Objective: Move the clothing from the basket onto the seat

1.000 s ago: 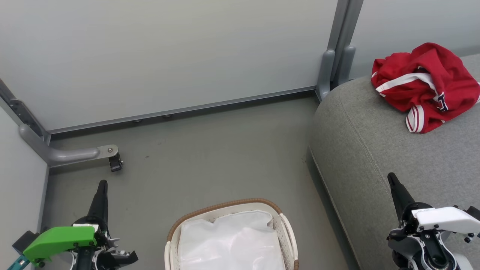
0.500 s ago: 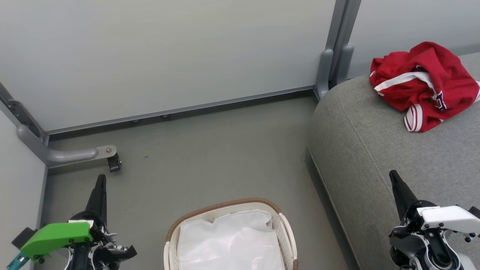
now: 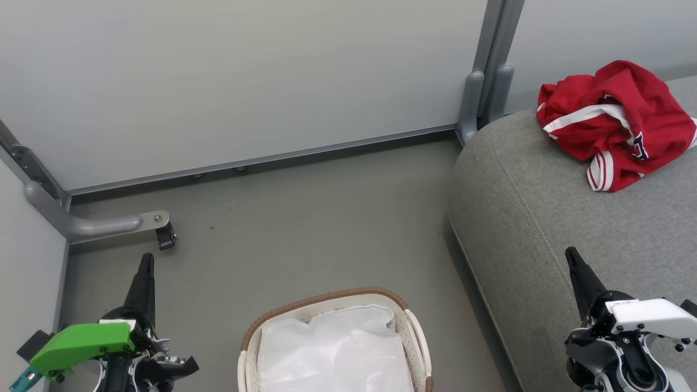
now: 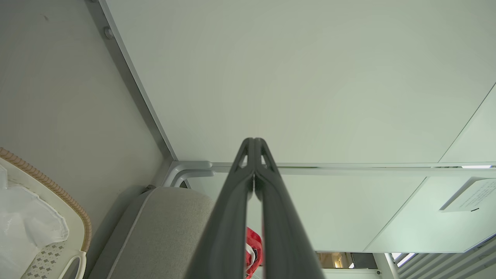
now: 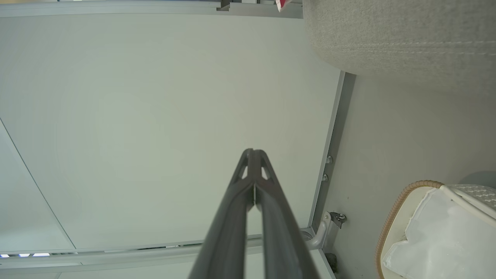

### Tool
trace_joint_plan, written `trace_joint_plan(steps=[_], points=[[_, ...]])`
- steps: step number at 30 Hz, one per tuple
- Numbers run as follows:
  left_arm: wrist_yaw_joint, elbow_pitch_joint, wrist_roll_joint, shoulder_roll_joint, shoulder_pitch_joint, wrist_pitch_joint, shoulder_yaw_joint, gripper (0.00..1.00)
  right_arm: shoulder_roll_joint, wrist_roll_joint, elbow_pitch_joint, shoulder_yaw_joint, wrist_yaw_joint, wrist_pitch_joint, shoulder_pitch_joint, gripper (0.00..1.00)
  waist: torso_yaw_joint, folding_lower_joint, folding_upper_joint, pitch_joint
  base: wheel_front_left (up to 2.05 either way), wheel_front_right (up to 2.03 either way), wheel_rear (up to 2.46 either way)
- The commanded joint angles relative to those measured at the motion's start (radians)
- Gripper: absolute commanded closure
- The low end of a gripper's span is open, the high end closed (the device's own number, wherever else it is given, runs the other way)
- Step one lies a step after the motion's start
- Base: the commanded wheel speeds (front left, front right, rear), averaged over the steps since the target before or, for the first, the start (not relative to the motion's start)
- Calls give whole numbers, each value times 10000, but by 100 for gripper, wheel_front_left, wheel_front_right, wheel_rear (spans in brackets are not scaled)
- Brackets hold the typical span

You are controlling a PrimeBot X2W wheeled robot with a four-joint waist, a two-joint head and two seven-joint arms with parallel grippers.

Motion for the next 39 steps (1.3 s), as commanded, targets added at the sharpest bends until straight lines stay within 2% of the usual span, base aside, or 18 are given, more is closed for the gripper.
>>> trace_joint_plan(steps=[1,39], points=[[-63,-24,-29,58,-112,30,25,100,-55,34,-33,-19,0,25,-84,100,1,0,0,0,0,0,0],[-63,-25,-29,58,-112,29,23,100,-55,35,-32,-17,0,24,-83,100,1,0,0,0,0,0,0]])
